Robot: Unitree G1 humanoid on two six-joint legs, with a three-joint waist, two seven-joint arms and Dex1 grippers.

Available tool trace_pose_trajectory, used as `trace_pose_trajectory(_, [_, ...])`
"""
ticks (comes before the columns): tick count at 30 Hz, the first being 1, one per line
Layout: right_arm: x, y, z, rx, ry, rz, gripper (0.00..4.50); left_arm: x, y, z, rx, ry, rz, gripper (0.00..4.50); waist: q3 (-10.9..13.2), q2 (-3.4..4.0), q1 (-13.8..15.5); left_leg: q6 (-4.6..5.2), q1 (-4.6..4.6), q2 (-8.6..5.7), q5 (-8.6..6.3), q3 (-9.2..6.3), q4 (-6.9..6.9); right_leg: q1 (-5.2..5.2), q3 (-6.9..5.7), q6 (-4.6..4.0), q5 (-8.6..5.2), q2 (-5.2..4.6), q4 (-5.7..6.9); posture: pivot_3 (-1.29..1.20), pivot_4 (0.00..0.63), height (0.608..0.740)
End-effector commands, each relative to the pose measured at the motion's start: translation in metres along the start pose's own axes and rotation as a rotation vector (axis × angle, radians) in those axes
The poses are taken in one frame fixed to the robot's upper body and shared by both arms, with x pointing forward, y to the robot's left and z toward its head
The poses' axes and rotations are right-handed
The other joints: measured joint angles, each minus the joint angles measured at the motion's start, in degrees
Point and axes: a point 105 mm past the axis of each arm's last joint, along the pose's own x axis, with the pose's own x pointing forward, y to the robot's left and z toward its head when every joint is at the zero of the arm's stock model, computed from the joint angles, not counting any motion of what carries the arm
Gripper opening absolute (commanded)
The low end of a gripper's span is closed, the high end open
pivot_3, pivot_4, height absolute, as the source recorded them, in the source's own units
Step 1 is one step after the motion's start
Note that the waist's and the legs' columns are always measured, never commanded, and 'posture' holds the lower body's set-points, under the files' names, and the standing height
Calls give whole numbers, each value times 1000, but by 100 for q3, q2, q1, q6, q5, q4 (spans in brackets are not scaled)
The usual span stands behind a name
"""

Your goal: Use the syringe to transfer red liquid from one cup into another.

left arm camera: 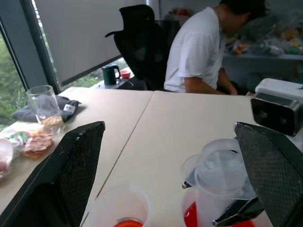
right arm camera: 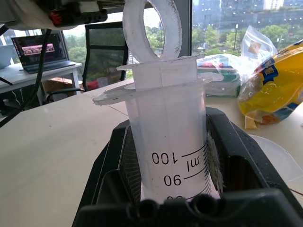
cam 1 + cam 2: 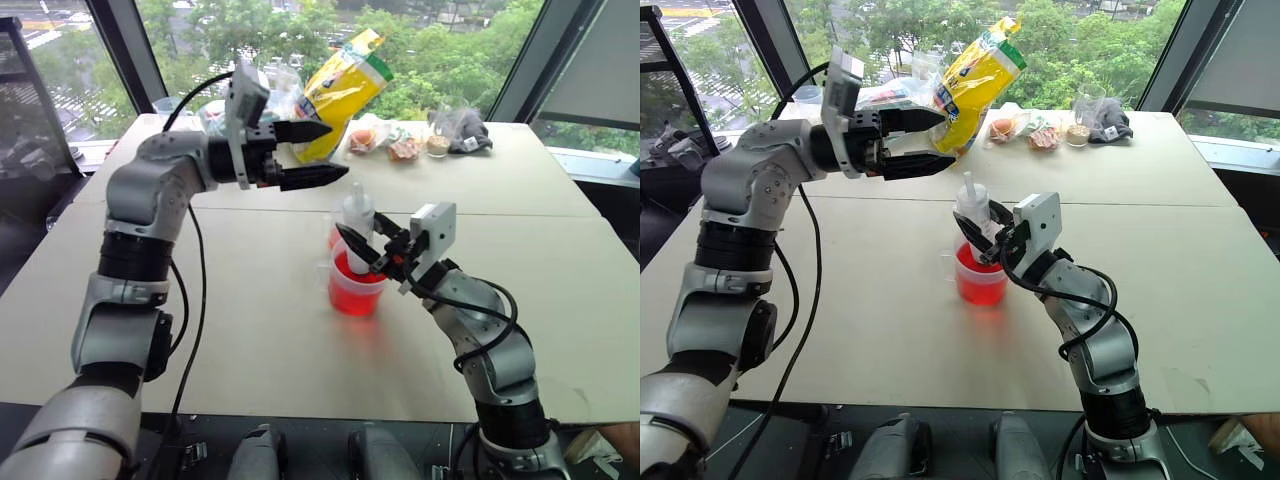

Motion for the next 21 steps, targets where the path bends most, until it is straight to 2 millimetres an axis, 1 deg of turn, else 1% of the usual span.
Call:
trace_pose_trajectory(1, [-1, 2, 17, -14, -69, 0, 1468, 7, -2, 3, 92, 24, -25, 4500, 0, -1, 1, 0, 0, 0, 0, 0, 0, -1, 0, 0, 0, 1, 0, 0, 150, 740])
trace_pose_trajectory(4, [-1, 2, 22, 1, -86, -5, 1468, 9, -6, -6, 104, 57, -61, 4500, 0, -1, 7, 0, -1, 1, 0, 1, -1, -1, -1, 0, 0, 2, 0, 0, 150, 740])
trace_pose_trajectory(9, [-1, 1, 25, 2, -91, -2, 1468, 10, -4, -8, 109, 65, -64, 4500, 0, -1, 9, 0, -1, 1, 0, 0, 0, 0, -1, 0, 0, 1, 0, 0, 150, 740])
trace_pose_trajectory(14, [-1, 3, 25, -1, -83, 19, 1468, 22, -4, -8, 100, 38, -62, 4500, 0, -1, 18, 0, -2, 1, 0, -1, 0, 0, -1, 0, 0, 0, 0, 0, 150, 740])
trace_pose_trajectory(18, [-2, 5, 24, 0, -76, 27, 1468, 32, -9, -8, 86, 8, -92, 4500, 0, -1, 17, 0, -2, 1, 0, -2, 0, 0, -1, 0, 0, 0, -1, 0, 150, 740])
trace_pose_trajectory(20, [-2, 6, 23, 0, -71, 29, 1468, 36, -12, -9, 79, 0, -104, 3967, 0, -1, 10, 0, -2, 1, 0, -3, 0, 0, -1, 0, 0, 0, -1, 0, 150, 740])
trace_pose_trajectory(21, [-2, 6, 23, 0, -70, 30, 1468, 38, -13, -9, 74, -5, -111, 3610, 0, -1, 10, 0, -2, 1, 0, -4, 0, 0, -1, 0, 0, 1, -1, 0, 150, 740])
